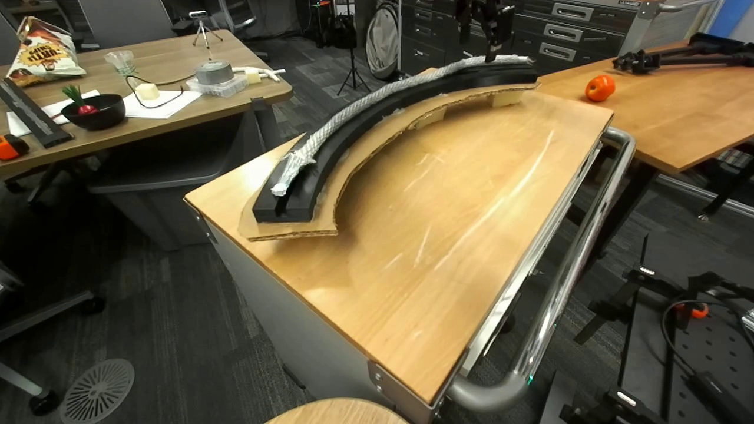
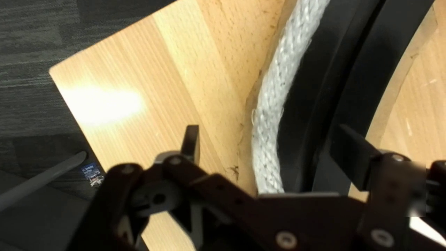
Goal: Place the rope along the black object
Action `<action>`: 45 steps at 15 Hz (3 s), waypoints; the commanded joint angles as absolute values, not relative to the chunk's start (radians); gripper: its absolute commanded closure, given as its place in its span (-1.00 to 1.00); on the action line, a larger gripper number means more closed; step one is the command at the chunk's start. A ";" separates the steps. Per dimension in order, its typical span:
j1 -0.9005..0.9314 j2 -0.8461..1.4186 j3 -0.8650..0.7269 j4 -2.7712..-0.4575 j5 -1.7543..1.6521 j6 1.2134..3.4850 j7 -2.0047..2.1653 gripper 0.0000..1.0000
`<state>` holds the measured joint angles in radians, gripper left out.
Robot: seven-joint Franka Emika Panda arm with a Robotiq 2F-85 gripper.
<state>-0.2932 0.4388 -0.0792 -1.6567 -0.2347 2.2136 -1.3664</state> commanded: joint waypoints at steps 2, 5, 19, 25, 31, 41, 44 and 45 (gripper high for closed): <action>-0.291 0.482 -0.070 -1.592 -0.189 2.157 -1.426 -0.40; -0.291 0.494 -0.069 -1.582 -0.185 2.144 -1.435 0.07; -0.288 0.480 -0.074 -1.581 -0.189 2.124 -1.429 0.93; -0.273 0.453 -0.078 -1.596 -0.201 2.092 -1.407 0.94; -0.258 0.397 -0.085 -1.635 -0.213 2.083 -1.377 0.94; -0.252 0.481 -0.074 -1.561 -0.190 2.017 -1.387 0.94; -0.253 0.487 -0.071 -1.554 -0.185 2.012 -1.391 0.94; -0.253 0.487 -0.070 -1.552 -0.184 2.010 -1.392 0.94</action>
<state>-0.2572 0.4708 -0.0716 -1.5974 -0.2073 2.0423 -1.3884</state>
